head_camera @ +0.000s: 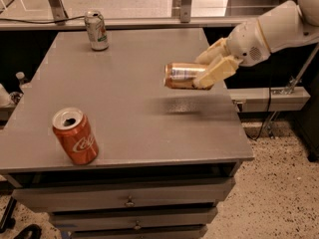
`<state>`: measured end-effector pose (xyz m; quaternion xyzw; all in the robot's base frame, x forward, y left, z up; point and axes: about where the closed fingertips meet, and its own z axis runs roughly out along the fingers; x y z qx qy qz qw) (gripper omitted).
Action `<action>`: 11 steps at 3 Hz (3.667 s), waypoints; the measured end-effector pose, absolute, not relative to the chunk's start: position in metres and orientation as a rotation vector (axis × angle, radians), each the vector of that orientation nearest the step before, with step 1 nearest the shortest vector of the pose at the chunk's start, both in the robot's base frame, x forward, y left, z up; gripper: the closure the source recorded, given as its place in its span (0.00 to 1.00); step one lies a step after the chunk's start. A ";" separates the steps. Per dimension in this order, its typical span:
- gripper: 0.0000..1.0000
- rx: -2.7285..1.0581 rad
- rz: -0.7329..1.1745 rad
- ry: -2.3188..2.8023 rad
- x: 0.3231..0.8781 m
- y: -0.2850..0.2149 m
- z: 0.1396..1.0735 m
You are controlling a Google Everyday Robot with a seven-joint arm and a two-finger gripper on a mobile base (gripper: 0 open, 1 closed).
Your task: Move orange can near coke can
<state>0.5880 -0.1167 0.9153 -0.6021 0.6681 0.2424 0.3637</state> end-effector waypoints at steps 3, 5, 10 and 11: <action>1.00 -1.573 0.718 1.759 0.536 -0.090 0.889; 1.00 -1.665 0.702 1.735 0.525 -0.049 0.885; 0.82 -1.804 0.737 1.693 0.458 0.019 0.850; 0.59 -1.808 0.743 1.694 0.456 0.021 0.849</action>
Offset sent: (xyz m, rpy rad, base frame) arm -0.0392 0.0193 -0.0114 0.0099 0.0501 0.0173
